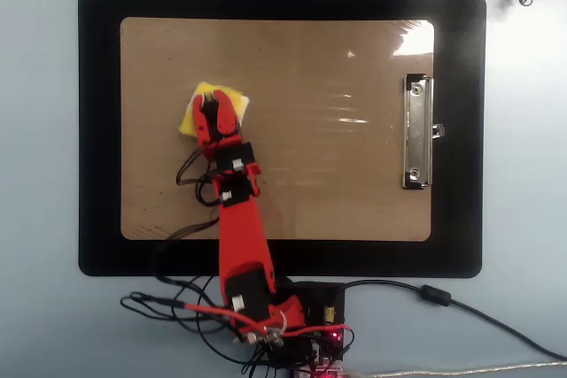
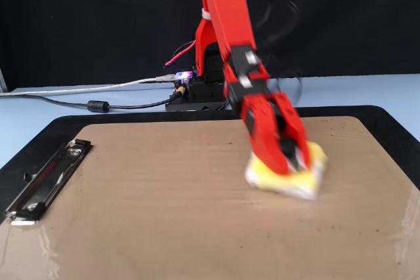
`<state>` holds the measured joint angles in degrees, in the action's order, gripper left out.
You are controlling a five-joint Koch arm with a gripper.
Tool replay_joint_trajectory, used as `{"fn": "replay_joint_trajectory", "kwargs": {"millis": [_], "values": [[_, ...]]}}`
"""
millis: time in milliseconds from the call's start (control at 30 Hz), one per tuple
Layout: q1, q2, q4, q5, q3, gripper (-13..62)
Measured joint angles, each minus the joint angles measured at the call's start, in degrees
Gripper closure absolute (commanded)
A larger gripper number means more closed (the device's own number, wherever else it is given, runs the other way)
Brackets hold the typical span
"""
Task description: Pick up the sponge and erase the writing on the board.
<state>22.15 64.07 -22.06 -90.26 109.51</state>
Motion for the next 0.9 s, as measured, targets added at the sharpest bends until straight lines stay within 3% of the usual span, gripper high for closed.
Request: {"fn": "replay_joint_trajectory", "kwargs": {"millis": [67, 200, 267, 333, 433, 500, 600, 667, 767, 900], "values": [[0.0, 0.2, -0.5, 0.0, 2.8, 57.4], [-0.2, 24.6, -0.9, -0.1, 33.0, 57.4], [-0.3, 33.2, 0.4, 0.4, 38.5, 57.4], [-0.1, 28.3, 0.7, 0.3, 32.9, 57.4], [-0.3, 4.7, 0.1, 0.2, 5.3, 57.4], [-0.2, -4.5, -1.3, 0.0, -3.5, 57.4], [0.5, 0.8, -1.7, 0.0, 3.8, 57.4], [2.7, 11.0, -1.9, -0.1, 17.6, 57.4], [14.2, 23.1, -1.3, -2.9, 31.2, 57.4], [29.0, 24.1, -1.0, -12.2, 31.1, 57.4]]}}
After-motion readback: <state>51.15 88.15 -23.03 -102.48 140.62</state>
